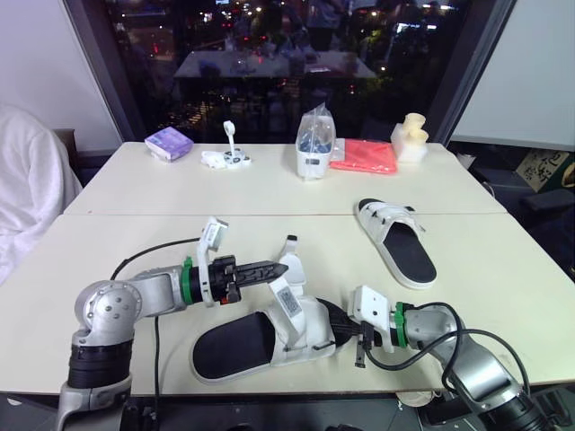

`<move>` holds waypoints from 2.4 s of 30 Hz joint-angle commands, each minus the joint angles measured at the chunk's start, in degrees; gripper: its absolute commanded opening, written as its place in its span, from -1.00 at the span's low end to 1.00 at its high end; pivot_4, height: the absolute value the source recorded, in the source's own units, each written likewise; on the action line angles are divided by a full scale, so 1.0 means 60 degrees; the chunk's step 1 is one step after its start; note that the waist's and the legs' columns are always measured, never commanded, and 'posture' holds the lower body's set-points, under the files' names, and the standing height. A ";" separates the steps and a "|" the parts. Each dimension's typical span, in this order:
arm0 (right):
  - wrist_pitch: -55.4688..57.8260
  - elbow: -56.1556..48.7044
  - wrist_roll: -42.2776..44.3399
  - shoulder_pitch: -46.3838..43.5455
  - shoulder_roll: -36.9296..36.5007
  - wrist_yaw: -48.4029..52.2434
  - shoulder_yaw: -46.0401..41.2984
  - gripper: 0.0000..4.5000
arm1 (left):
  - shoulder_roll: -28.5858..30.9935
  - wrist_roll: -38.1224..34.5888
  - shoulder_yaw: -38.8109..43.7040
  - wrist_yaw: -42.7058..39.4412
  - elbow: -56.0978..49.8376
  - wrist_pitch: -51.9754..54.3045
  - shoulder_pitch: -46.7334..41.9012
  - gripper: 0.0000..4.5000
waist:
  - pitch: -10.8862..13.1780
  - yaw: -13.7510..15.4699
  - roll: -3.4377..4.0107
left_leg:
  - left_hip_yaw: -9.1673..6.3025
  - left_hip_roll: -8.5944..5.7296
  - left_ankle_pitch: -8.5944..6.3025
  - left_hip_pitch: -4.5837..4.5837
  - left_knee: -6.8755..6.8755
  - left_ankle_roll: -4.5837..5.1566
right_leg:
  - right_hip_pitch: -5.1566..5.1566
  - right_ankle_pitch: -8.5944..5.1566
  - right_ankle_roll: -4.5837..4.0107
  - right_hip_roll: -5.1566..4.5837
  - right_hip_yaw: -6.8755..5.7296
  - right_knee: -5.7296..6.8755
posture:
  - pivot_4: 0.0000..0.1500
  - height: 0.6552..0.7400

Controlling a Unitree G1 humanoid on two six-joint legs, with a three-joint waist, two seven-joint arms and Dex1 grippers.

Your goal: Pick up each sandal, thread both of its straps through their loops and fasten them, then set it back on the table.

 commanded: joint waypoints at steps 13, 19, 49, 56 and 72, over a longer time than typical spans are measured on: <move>0.0113 -0.0039 -0.0193 0.0076 -0.0105 0.0077 0.0208 -1.00 | 0.1171 0.2086 -0.2485 -0.3458 0.2834 -0.1561 -0.2081 -0.99 | 0.0000 -0.0013 -0.0001 | 0.0003 -0.0007 0.0000 -0.0001 -0.0001 0.0000 | -0.0002 -0.0001 -0.0001 0.0007 0.0000 -0.0004 | 1.00 1.00; 0.0140 -0.0139 -0.0224 0.0152 -0.0096 0.0021 0.0227 -1.00 | 0.1409 0.3832 -0.4154 -0.5999 0.4860 -0.3025 -0.3173 -0.99 | 0.0000 -0.0005 -0.0002 | 0.0004 -0.0002 0.0000 -0.0002 -0.0002 0.0000 | -0.0005 -0.0002 -0.0002 0.0006 0.0000 -0.0009 | 1.00 1.00; 0.0174 -0.0284 -0.0330 0.0401 -0.0226 -0.0130 0.0194 -1.00 | 0.0310 0.5815 -0.3728 -0.7960 0.7935 -0.4305 -0.4577 -0.99 | 0.0004 0.0001 -0.0009 | 0.0003 0.0002 -0.0007 -0.0018 -0.0003 0.0015 | -0.0018 -0.0001 0.0002 0.0002 0.0000 -0.0011 | 1.00 1.00; 0.0217 -0.0366 -0.0323 0.0450 -0.0245 -0.0150 0.0186 -1.00 | 0.0022 0.6505 -0.3778 -0.7608 0.8793 -0.5261 -0.4377 -0.99 | 0.0005 0.0001 -0.0010 | 0.0004 0.0001 -0.0007 -0.0018 -0.0002 0.0015 | -0.0017 0.0000 0.0002 0.0002 0.0000 -0.0009 | 1.00 1.00; 0.0244 -0.0472 -0.0343 0.0552 -0.0309 -0.0177 0.0136 -1.00 | -0.0153 0.7987 -0.4673 -0.7447 0.7232 -0.6684 -0.2603 -0.99 | 0.0001 -0.0003 -0.0009 | 0.0002 0.0002 -0.0010 -0.0017 -0.0002 0.0019 | -0.0016 -0.0001 0.0002 -0.0001 0.0000 -0.0010 | 1.00 1.00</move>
